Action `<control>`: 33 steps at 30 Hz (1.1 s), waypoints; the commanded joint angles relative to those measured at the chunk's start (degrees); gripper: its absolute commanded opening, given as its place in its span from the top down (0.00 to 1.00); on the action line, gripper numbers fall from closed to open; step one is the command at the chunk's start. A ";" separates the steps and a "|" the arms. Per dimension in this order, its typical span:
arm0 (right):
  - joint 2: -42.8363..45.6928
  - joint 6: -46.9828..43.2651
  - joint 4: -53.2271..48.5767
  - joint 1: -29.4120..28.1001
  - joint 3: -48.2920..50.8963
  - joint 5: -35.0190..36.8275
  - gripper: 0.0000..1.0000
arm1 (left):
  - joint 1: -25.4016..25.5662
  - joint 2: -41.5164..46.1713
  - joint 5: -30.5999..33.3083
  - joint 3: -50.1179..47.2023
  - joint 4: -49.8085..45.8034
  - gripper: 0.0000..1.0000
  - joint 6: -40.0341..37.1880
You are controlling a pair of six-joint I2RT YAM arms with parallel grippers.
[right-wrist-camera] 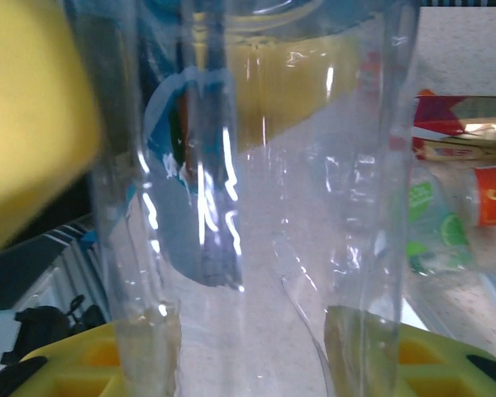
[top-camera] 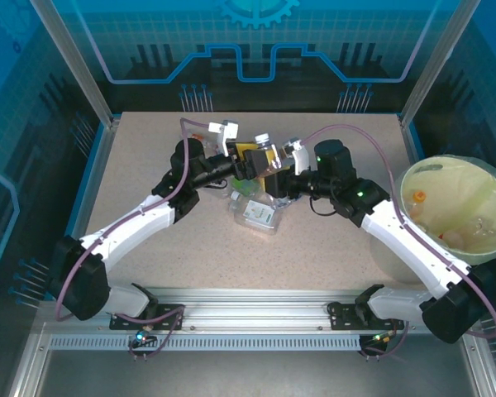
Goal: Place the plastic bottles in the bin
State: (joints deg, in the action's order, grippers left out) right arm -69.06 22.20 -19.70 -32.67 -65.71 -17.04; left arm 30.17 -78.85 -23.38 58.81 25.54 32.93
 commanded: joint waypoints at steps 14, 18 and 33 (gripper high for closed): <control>11.84 -12.68 -24.16 -0.07 -11.19 29.82 0.60 | 0.13 7.84 14.70 -1.28 -6.56 0.01 -7.18; 14.36 -14.42 -25.42 0.05 -13.39 36.79 0.60 | 0.08 7.70 16.36 -1.24 -8.52 0.01 -8.00; 21.07 -15.52 -30.46 9.45 -17.08 71.60 0.63 | 0.11 5.05 17.67 0.52 -11.53 0.01 -7.98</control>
State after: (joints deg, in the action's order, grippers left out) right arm -47.90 7.01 -47.00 -26.41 -81.54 45.76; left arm 30.17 -72.95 -6.63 58.11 15.20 26.57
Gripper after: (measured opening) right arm 0.410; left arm 0.992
